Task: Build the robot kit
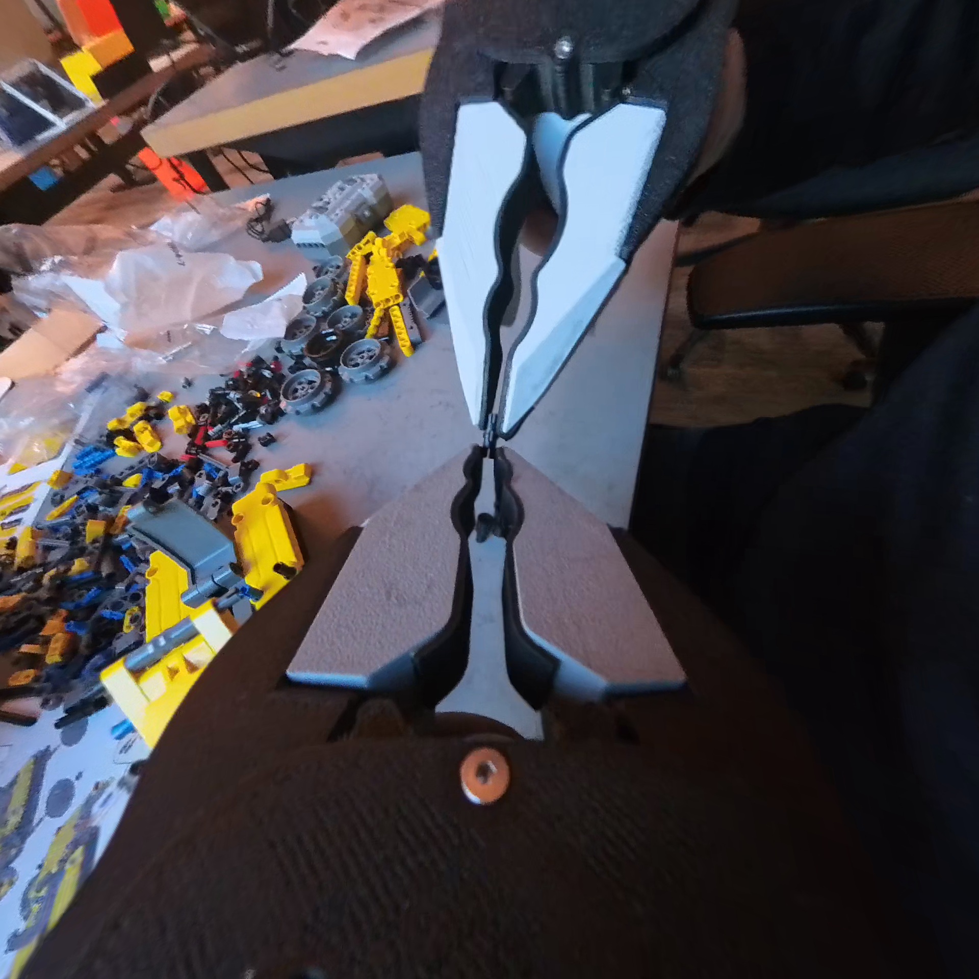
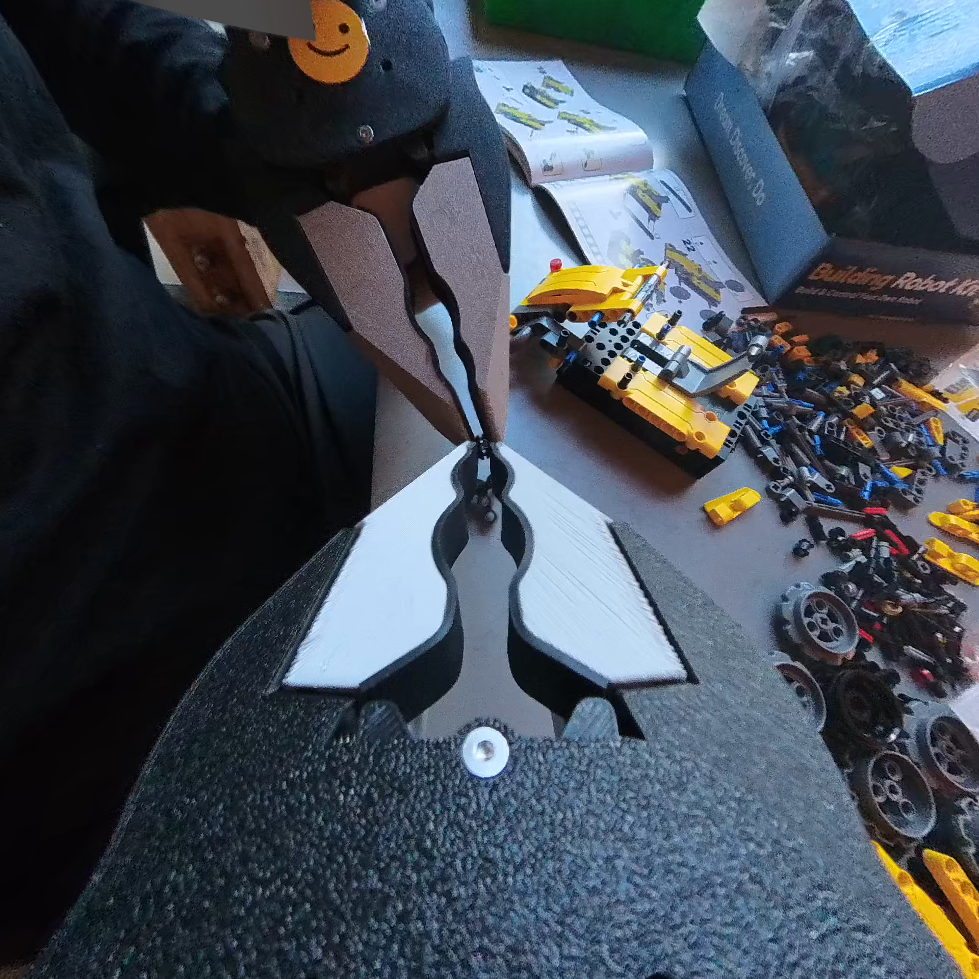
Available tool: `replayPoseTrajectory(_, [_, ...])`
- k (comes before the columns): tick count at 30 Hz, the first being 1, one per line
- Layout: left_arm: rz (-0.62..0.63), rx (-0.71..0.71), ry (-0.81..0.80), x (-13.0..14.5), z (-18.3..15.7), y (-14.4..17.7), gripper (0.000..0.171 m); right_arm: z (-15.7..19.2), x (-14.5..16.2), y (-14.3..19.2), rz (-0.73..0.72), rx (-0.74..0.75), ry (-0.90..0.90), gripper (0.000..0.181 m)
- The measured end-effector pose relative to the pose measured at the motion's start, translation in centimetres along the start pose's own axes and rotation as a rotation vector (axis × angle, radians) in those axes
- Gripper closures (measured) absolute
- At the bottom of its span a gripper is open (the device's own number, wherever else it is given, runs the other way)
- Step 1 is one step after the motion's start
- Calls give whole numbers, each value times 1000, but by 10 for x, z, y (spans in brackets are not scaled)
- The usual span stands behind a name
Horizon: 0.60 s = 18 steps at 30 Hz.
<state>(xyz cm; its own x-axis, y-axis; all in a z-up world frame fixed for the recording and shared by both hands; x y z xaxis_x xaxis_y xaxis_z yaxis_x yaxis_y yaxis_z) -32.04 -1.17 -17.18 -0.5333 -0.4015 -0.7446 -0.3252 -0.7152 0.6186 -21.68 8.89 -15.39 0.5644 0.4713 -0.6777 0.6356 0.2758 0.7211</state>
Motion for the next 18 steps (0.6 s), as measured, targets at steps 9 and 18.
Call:
replayPoseTrajectory(9, [-15, 15, -37, 3, -1, -2, 171, 1, 2, -1, -19, -25, -26, 177])
replayPoseTrajectory(18, [-26, 1, -48, 1, -5, -2, 171, 2, 7, 0, -46, -55, -69, 177])
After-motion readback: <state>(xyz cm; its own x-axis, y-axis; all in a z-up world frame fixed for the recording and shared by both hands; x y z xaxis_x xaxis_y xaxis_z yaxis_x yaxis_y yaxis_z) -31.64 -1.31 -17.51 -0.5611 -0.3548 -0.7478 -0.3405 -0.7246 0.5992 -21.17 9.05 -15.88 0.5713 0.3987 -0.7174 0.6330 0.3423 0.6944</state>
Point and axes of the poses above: each gripper's, where its closed fingertips meet, y back along the fingers, x out of its underside, z = x × y across the jaws, the point moved 9 cm from there along y, back along the fingers, and after that the axes turned 15 degrees about z, right-handed, at the moved point
